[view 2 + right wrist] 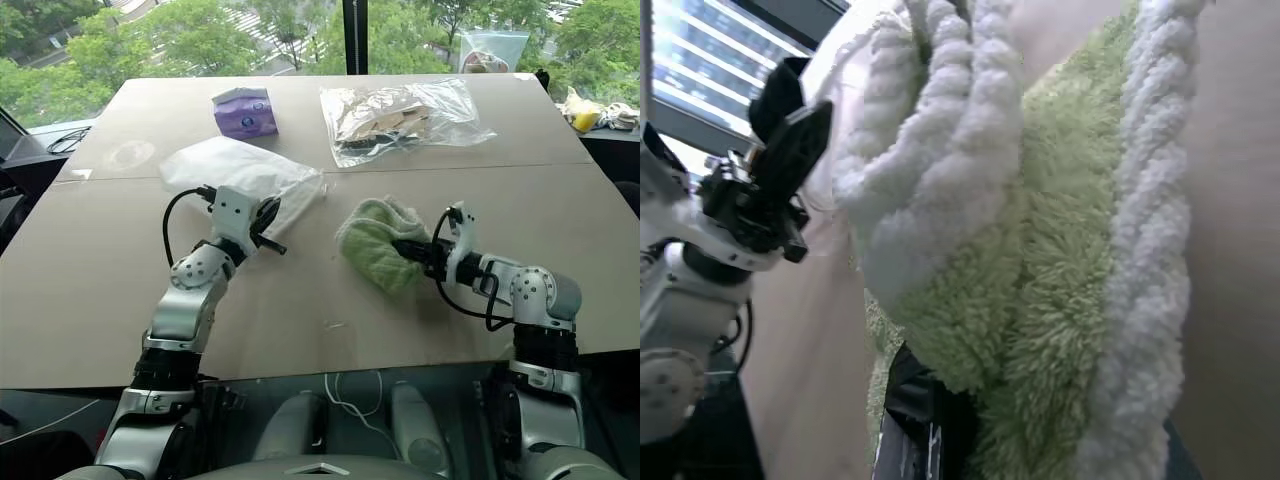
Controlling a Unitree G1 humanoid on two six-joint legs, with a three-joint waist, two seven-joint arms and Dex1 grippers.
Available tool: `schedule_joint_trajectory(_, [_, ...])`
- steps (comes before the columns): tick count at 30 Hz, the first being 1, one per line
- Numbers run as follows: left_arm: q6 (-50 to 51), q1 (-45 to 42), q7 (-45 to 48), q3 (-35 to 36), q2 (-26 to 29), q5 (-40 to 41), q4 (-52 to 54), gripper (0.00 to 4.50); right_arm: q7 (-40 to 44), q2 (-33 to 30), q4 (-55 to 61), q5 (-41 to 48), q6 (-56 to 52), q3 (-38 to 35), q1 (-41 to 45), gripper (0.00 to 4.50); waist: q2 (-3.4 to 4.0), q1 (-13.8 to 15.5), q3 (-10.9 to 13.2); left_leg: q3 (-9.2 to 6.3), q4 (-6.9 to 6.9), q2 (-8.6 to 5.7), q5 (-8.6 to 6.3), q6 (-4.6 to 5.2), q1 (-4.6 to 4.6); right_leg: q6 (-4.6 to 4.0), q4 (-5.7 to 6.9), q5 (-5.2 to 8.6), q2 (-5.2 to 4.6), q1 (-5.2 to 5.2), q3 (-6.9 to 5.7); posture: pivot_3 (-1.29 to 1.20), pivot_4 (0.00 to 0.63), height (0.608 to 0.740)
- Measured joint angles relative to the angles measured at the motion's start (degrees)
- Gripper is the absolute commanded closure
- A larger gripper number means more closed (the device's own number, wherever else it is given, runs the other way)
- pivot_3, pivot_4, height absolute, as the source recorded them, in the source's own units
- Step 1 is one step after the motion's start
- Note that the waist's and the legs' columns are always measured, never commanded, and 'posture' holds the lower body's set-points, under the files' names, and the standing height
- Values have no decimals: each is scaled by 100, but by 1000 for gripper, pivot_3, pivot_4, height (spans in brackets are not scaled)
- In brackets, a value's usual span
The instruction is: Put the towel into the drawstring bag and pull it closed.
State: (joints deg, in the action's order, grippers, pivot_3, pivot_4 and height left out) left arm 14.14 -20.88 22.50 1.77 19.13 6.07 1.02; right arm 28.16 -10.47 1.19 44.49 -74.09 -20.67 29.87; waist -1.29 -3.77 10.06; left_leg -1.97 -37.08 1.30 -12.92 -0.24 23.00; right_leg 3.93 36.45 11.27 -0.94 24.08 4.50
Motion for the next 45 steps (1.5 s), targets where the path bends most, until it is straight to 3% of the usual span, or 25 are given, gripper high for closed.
schedule_joint_trajectory(7, [830,-39,260,345,-143,1036,564,4500,-1335,1110,437,475,-401,-456,309,4470,2,8,1,-5,1,0,0,0,3,0,-4,1,-1,0,-6,0,150,740])
schedule_joint_trajectory(13, [1706,-87,325,807,-255,2114,919,4500,-1900,1353,323,747,-257,-814,453,4470,4,-9,3,-6,3,-1,0,0,5,0,-11,1,-2,0,-8,0,150,740])
schedule_joint_trajectory(20, [2558,-151,2,1136,-515,3138,1135,4500,-1987,1346,606,633,-144,17,134,4470,6,-18,4,-8,14,0,0,0,5,-1,-20,1,0,2,-9,0,150,740])
schedule_joint_trajectory(25, [2651,-156,-47,1112,-514,3238,1185,4500,-1967,1204,802,480,-11,609,-95,4470,6,-18,4,-7,17,0,0,0,7,-19,-29,11,-1,2,-9,0,150,740])
schedule_joint_trajectory(33, [2665,-182,21,926,-479,3238,1213,4500,-1822,1101,908,501,75,931,-168,4470,6,-13,4,-8,25,0,0,0,10,-22,-42,13,-1,2,-10,0,150,740])
schedule_joint_trajectory(39, [2782,96,271,648,-379,3393,1643,4500,-2199,1872,599,861,311,498,29,4470,8,-18,5,-11,42,3,0,0,22,-6,-49,3,1,17,-13,0,150,740])
schedule_joint_trajectory(45, [2805,148,267,616,-373,3465,1730,4500,-2670,1892,-152,1415,988,17,125,4470,8,15,5,-16,19,-3,1,0,83,-5,-57,-5,-7,58,-21,0,150,740])
